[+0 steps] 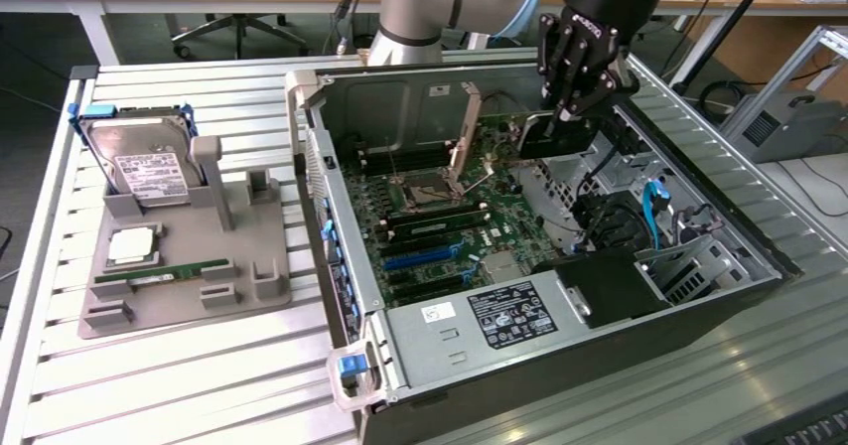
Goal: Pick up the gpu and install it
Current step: 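Insert the gpu into the slot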
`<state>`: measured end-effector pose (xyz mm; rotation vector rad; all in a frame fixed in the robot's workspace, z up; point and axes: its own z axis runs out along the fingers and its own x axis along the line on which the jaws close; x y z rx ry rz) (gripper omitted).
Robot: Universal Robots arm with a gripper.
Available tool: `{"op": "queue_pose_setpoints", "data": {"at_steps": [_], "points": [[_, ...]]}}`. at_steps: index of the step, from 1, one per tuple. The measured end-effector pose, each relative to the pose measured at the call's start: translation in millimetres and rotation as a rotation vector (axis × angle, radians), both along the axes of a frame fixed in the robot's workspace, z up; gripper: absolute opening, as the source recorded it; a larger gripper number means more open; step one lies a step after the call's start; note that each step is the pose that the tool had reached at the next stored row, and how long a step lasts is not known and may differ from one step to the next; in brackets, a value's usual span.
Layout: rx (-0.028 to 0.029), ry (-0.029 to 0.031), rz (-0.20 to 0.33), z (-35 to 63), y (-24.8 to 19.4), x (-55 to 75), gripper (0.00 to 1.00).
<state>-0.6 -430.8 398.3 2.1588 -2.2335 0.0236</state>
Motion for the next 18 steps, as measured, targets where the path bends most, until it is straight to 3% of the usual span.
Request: {"op": "queue_pose_setpoints", "data": {"at_steps": [6,7,9,18], "points": [[0.0001,0.0,-0.001,0.0,0.0,-0.2,0.27],[0.0016,-0.0004,-0.001,-0.2,-0.1,-1.0,0.27],[0.01,-0.0017,-0.001,-0.5,-0.1,-3.7,0.27],[0.0104,-0.0018,-0.005,-6.0,0.0,-5.3,0.27]]}}
